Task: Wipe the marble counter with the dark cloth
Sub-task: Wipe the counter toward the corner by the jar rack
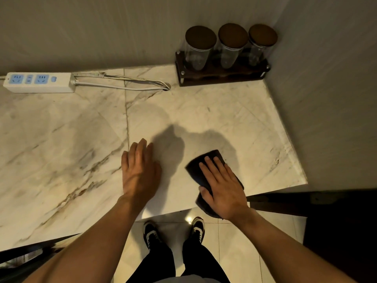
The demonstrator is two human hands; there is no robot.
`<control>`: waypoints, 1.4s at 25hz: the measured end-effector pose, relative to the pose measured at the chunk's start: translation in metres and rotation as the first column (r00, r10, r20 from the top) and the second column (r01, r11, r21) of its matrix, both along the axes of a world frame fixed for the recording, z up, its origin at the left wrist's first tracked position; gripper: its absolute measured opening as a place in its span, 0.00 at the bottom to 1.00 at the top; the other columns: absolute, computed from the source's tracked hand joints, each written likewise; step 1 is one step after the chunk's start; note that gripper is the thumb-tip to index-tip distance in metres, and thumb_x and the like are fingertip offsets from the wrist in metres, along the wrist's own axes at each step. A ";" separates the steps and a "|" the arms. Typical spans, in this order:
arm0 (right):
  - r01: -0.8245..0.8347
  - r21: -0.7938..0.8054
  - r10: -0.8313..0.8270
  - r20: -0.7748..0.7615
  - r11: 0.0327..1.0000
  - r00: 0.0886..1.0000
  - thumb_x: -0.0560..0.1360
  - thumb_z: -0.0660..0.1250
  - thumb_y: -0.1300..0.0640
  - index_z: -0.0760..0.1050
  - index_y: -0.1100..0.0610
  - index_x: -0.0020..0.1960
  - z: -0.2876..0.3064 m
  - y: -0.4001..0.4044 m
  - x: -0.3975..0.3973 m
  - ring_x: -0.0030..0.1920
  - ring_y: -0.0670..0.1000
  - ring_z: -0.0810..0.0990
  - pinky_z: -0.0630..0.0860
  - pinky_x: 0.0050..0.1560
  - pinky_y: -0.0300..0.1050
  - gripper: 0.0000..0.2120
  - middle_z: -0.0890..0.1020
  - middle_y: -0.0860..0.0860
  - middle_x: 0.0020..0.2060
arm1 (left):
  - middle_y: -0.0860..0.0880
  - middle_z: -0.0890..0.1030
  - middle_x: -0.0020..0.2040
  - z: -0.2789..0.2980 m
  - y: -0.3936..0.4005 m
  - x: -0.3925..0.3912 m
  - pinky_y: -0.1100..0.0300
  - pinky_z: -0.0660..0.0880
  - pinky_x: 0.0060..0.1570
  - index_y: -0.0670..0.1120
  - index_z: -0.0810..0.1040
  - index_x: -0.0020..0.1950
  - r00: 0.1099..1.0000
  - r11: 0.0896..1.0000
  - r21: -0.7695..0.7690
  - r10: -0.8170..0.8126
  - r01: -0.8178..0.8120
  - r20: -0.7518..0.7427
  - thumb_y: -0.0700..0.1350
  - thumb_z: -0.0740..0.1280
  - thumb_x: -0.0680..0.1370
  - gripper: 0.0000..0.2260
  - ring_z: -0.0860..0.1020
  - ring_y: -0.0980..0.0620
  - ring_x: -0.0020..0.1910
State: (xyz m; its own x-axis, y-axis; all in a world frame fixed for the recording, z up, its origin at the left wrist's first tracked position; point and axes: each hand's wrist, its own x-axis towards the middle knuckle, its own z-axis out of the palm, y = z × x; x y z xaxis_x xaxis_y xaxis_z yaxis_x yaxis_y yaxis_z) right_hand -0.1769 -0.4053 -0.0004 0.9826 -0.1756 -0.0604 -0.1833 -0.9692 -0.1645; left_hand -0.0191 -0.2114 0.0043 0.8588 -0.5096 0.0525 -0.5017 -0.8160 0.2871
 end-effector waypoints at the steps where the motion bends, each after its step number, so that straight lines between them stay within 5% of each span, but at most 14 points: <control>1: -0.064 -0.002 0.064 -0.017 0.998 0.998 0.78 0.55 0.44 0.57 0.53 0.77 0.001 -0.010 0.000 0.77 0.53 0.52 0.55 0.73 0.54 0.29 0.57 0.51 0.76 | 0.37 0.69 0.70 0.000 -0.007 -0.002 0.37 0.57 0.70 0.39 0.68 0.70 1.000 1.000 0.004 0.001 -0.001 -0.015 0.48 0.57 0.76 0.24 0.65 0.35 0.69; 6: -0.281 0.005 0.280 -0.098 0.960 0.955 0.78 0.56 0.44 0.55 0.50 0.77 0.003 -0.046 0.011 0.77 0.52 0.51 0.54 0.74 0.53 0.30 0.56 0.50 0.77 | 0.37 0.70 0.69 -0.001 -0.035 -0.009 0.35 0.60 0.68 0.40 0.70 0.69 0.998 0.999 0.046 0.012 -0.009 -0.066 0.50 0.53 0.76 0.25 0.66 0.35 0.68; 16: -0.317 0.001 0.316 -0.105 0.948 0.943 0.77 0.55 0.44 0.54 0.50 0.77 0.002 -0.074 0.057 0.77 0.52 0.49 0.51 0.74 0.52 0.30 0.54 0.50 0.77 | 0.36 0.67 0.72 -0.010 -0.048 -0.015 0.35 0.58 0.69 0.39 0.66 0.71 0.999 0.982 0.186 0.036 -0.033 -0.013 0.52 0.55 0.78 0.25 0.63 0.33 0.70; 24: -0.226 -0.012 0.225 -0.070 0.974 0.972 0.78 0.53 0.43 0.54 0.51 0.77 0.001 -0.089 0.107 0.77 0.51 0.50 0.51 0.75 0.51 0.30 0.56 0.51 0.77 | 0.37 0.70 0.70 -0.013 -0.047 -0.013 0.36 0.57 0.70 0.40 0.70 0.70 0.998 0.995 0.080 0.059 -0.059 0.003 0.51 0.59 0.78 0.24 0.63 0.35 0.71; 35: 0.060 -0.006 -0.061 -0.083 0.998 0.995 0.78 0.46 0.41 0.48 0.51 0.78 0.000 -0.099 0.186 0.77 0.53 0.45 0.43 0.75 0.51 0.31 0.50 0.52 0.78 | 0.40 0.68 0.72 -0.012 -0.050 -0.010 0.41 0.51 0.71 0.44 0.69 0.72 0.993 0.985 0.139 0.106 -0.100 -0.041 0.54 0.58 0.76 0.26 0.58 0.39 0.73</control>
